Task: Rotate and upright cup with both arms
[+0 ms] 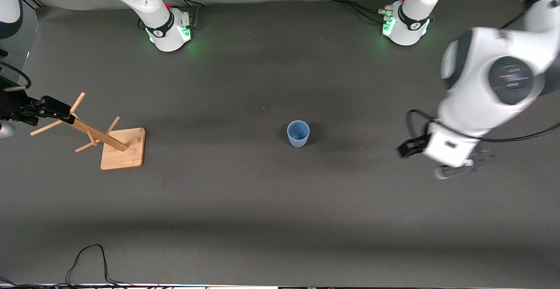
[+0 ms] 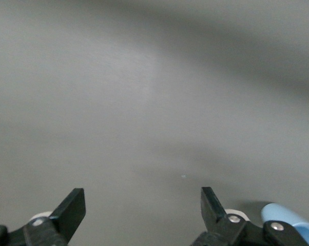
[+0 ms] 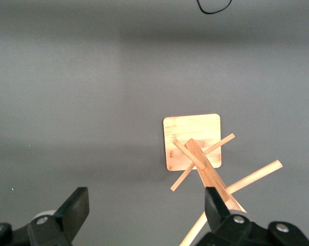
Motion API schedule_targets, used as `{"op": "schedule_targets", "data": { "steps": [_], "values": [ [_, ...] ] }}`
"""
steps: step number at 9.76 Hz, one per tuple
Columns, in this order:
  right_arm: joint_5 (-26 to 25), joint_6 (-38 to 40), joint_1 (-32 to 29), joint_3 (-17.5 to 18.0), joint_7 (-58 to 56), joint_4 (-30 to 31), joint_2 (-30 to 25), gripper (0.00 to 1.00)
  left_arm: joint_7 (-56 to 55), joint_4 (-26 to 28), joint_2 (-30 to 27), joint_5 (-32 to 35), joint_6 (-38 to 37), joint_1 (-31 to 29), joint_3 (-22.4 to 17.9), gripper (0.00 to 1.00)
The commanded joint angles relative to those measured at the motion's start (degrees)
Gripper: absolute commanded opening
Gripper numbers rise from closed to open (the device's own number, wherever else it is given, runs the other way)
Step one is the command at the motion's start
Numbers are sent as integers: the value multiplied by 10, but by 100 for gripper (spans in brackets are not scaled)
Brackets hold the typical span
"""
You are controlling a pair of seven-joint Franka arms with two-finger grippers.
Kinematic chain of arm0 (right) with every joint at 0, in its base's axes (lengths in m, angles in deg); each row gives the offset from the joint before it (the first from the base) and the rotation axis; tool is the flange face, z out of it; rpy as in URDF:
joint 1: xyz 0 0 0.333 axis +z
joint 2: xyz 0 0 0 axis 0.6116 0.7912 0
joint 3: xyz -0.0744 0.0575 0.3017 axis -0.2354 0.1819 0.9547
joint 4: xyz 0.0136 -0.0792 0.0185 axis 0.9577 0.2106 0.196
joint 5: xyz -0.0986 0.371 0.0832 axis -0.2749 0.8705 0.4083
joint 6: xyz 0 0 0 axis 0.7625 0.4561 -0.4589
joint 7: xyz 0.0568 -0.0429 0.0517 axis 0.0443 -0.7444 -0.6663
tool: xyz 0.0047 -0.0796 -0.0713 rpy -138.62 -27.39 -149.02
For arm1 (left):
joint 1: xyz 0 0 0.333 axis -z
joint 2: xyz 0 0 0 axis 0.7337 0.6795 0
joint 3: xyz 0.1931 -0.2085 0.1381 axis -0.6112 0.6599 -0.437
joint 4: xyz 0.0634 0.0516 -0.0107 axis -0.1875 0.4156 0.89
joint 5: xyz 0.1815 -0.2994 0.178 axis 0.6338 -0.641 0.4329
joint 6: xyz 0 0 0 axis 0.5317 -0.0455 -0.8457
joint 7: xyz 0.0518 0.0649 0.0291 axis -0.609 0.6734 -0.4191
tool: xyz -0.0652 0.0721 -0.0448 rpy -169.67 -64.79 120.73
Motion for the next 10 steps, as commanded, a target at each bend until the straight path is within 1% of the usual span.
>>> {"op": "schedule_targets", "data": {
  "steps": [1, 2, 3, 5, 6, 7, 8, 9, 10],
  "values": [
    [-4, 3, -3, 2, -12, 3, -9, 100, 71, 11, -42, 7, -38, -35, -1, 100],
    [-4, 3, -3, 2, -13, 4, -9, 100, 117, 10, -46, 7, -44, -62, -1, 100],
    [-4, 3, -3, 2, -12, 3, -9, 100, 139, 12, -51, 7, -45, -72, -2, 100],
    [-4, 3, -3, 2, -13, 3, -8, 100, 142, 24, -64, 6, -42, -91, -1, 100],
    [-4, 3, -3, 2, -12, 3, -8, 100, 157, 51, -89, 7, -43, -95, -1, 100],
    [-4, 3, -3, 2, -12, 3, -9, 100, 165, 95, -117, 8, -30, -98, 0, 100],
    [-4, 3, -3, 2, -12, 3, -8, 100, 165, 142, -147, 8, -9, -156, 56, 100],
    [-4, 3, -3, 2, -13, 4, -8, 100, 164, 169, -167, 13, -6, -248, 158, 100],
    [-4, 3, -3, 2, -12, 3, -8, 100, 165, 166, -166, 16, -23, -260, 176, 100]
  ]
}}
